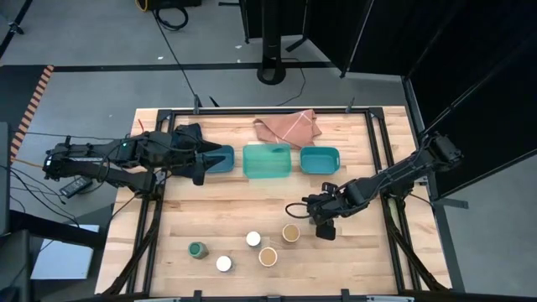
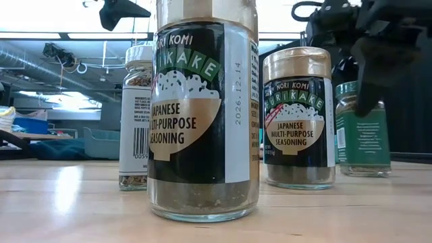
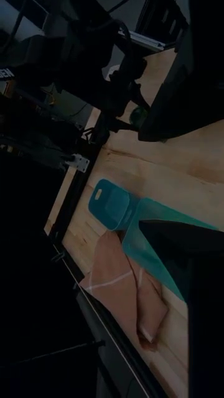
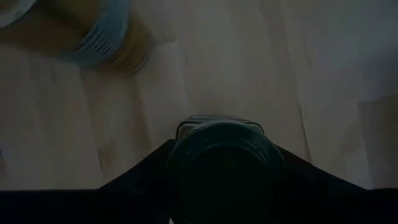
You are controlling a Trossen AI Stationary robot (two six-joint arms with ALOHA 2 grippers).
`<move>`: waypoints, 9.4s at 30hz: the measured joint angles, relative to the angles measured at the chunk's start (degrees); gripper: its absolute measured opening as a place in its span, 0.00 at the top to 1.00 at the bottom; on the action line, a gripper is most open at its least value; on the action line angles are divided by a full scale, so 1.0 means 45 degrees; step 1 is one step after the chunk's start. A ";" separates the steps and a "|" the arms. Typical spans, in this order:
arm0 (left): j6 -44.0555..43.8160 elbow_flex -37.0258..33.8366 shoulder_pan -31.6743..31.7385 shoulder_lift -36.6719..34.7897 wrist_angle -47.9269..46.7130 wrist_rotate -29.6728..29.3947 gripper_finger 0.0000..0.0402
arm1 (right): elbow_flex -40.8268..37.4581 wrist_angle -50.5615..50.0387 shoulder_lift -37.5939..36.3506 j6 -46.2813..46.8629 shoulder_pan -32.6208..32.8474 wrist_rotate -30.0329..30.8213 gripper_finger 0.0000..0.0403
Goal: Sort spices by type
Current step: Put the top green seasoning bottle into the light green bin, then put the top white seasoning bottle into the transparent green bin
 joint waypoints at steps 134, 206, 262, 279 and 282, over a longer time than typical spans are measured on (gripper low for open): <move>-0.1594 0.4593 -0.4407 0.5189 -0.6789 0.2505 0.44 | 1.0307 -0.8016 0.0826 -0.8397 -0.7527 0.0337 0.28; -0.3070 0.4575 -0.6273 1.1476 -0.1542 0.0187 0.31 | 1.0295 -0.8506 0.0826 -1.0202 -0.7517 0.0337 0.26; -0.3316 0.4623 -0.6249 1.1929 -0.1014 0.0098 0.56 | 1.0292 -0.8254 0.0826 -1.0285 -0.7527 0.0337 0.31; -0.2827 0.4569 -0.6230 1.1722 -0.1709 -0.0215 0.63 | 1.0292 -0.8074 0.0826 -1.0507 -0.7527 0.0337 0.32; -0.1680 0.4575 -0.6158 1.1725 -0.2341 0.0119 0.59 | 1.0293 -0.8074 0.0826 -1.0800 -0.7527 0.0337 0.32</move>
